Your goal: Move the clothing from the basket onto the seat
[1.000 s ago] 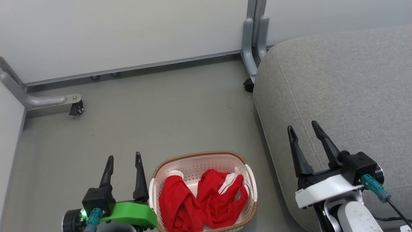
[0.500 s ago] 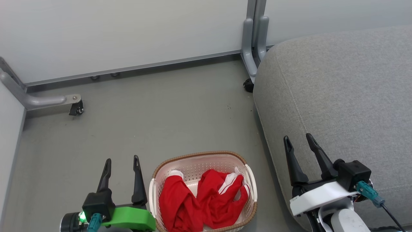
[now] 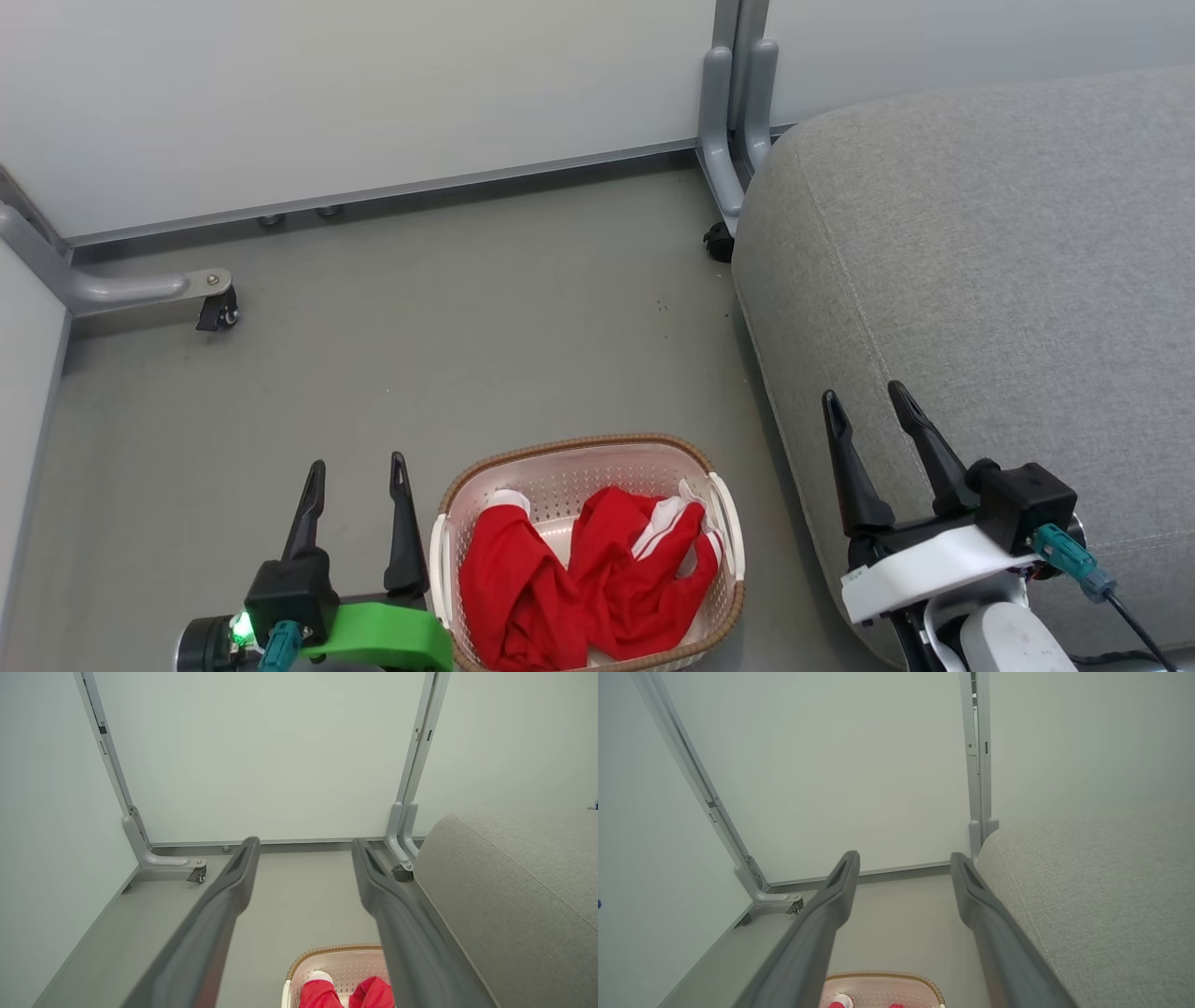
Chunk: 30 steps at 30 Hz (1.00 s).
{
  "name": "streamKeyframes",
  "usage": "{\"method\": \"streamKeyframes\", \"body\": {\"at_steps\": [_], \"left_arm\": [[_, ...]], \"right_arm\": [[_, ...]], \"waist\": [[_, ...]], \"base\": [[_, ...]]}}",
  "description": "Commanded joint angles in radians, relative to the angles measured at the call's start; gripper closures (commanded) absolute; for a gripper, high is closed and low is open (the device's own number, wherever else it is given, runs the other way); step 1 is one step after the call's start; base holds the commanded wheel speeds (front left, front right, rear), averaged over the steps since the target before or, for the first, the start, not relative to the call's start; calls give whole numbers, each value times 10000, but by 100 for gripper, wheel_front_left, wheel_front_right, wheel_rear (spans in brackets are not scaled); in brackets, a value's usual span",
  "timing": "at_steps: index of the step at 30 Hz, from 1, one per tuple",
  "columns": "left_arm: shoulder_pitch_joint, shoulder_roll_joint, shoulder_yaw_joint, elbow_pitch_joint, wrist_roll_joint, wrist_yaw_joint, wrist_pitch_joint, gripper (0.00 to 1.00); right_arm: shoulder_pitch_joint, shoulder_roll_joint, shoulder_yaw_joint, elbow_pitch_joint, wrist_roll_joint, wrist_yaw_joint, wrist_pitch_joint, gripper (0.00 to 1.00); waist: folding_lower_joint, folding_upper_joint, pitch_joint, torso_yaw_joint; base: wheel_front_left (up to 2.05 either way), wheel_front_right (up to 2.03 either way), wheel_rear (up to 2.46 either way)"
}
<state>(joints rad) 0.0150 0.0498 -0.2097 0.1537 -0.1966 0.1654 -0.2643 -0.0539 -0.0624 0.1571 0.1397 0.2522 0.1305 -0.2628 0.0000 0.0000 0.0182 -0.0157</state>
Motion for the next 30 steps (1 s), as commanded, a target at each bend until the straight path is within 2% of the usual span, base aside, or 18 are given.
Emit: {"method": "streamKeyframes", "body": {"at_steps": [1, 12, 19, 22, 30], "left_arm": [[111, 15, 44, 4, -133, -31, -4, 0], [136, 16, 208, 149, -742, -268, -4, 0], [32, 22, 43, 823, -965, -610, -1, 0], [-247, 22, -35, 1218, -1185, -924, -1, 0], [-1716, 27, -366, 3186, 243, -1205, 1, 0]], "right_arm": [[-73, -40, -15, -40, 39, 4, -32, 0], [-48, -52, -12, -117, 91, 4, -32, 0], [-62, -67, -44, -63, 134, 4, -32, 0], [-136, -70, -116, -110, 149, 2, -32, 0], [-696, -134, -310, -327, 287, 2, -32, 0]], "waist": [[0, 0, 2, 3], [0, 0, -15, 26], [0, 0, 98, -11], [0, 0, 329, -108], [0, 0, 2024, -758]], "base": [[0, 0, 0], [0, 0, 0], [0, 0, 0], [0, 0, 0], [0, 0, 0]]}}
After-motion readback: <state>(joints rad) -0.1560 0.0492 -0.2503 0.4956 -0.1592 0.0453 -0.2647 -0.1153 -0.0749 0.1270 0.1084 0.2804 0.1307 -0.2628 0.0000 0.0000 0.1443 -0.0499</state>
